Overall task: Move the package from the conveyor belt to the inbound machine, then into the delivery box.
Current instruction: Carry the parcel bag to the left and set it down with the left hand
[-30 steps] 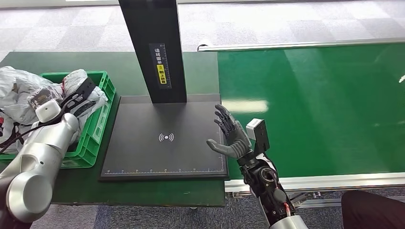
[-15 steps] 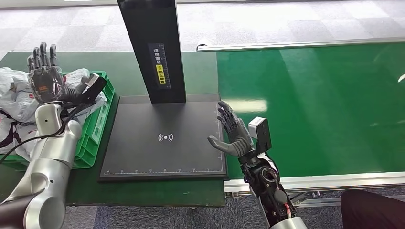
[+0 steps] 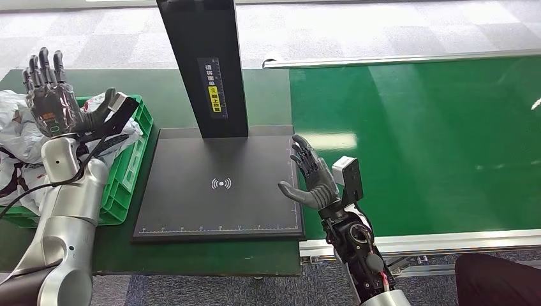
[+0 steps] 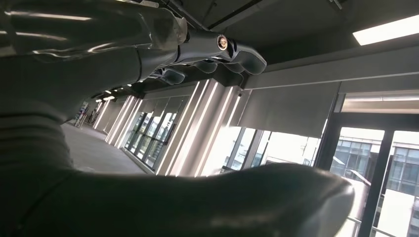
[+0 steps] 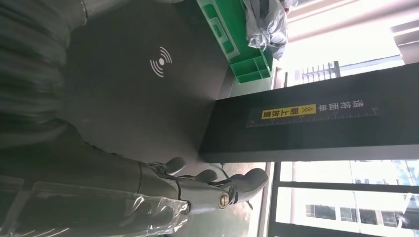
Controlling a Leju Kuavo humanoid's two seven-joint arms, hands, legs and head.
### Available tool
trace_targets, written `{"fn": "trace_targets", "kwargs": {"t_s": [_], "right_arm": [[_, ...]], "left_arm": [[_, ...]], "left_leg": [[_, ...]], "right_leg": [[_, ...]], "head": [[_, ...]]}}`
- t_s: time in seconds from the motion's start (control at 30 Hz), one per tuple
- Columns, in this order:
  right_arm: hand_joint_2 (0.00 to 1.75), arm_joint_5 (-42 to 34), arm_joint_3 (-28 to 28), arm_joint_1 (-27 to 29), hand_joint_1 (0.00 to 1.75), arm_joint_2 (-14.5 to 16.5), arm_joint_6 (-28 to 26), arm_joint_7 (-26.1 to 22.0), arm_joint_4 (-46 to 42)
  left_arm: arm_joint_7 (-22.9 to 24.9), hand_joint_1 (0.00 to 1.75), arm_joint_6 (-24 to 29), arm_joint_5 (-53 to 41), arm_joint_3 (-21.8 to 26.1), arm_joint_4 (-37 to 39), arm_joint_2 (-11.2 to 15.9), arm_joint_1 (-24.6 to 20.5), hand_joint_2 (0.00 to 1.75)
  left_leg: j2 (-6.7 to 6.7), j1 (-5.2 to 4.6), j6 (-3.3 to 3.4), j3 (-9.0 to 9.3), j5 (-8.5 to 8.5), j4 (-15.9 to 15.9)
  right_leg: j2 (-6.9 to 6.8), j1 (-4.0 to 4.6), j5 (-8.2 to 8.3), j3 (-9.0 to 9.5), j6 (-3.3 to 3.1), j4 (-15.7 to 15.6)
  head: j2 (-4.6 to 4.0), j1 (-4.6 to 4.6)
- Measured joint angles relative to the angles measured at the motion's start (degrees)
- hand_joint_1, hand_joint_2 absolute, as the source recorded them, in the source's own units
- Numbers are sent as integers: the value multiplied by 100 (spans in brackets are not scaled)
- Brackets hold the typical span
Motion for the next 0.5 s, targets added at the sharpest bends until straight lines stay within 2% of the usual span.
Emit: {"fn": "trace_targets", "kwargs": {"t_s": [0.07,0.13,0.2,0.27,0.3,0.37,0.43,0.5], "right_arm": [[175,-6,1,1,0,-1,-8,-19,0],[175,-18,1,3,0,-4,-32,-50,0],[175,-31,2,11,0,-11,-76,-92,-1],[175,-48,2,37,0,-19,-120,-130,-11],[175,-59,2,64,0,-27,-140,-155,-31],[175,-85,1,139,0,-52,-169,-202,-94],[175,-104,-5,202,0,-91,-177,-224,-161],[175,-115,-32,227,0,-119,-128,-213,-226]], "left_arm": [[-158,0,0,-71,6,-231,-16,82,0],[-616,0,0,-53,43,-679,-82,197,0],[-1567,0,0,224,301,-1117,-264,225,0],[-2709,0,0,909,913,-1348,-564,139,0],[-3099,0,-1,1402,1258,-1380,-715,93,0],[-3393,0,-3,2371,1757,-1355,-933,70,0],[-3434,0,-47,3190,1928,-1173,-1076,85,0],[-3323,0,-357,4254,1801,-877,-1201,168,87]], "left_leg": [[1,0,0,0,0,0],[2,0,0,-1,0,0],[0,0,0,-4,0,0],[3,-1,0,-5,-1,0],[9,-1,-1,-2,-3,0],[22,-1,-3,5,-5,0],[10,0,-5,7,-5,1],[-4,-1,-5,7,-4,1]], "right_leg": [[1,0,0,-1,0,0],[2,0,0,-3,0,0],[0,0,0,-3,0,0],[2,-1,0,-3,0,-1],[7,-2,1,-3,-1,-1],[18,-1,3,-6,-4,-2],[9,0,3,-6,-5,-3],[-4,-1,2,3,-6,-3]], "head": [[1,0],[1,0],[0,1],[1,1],[1,1],[1,-1],[1,-2],[1,0]]}}
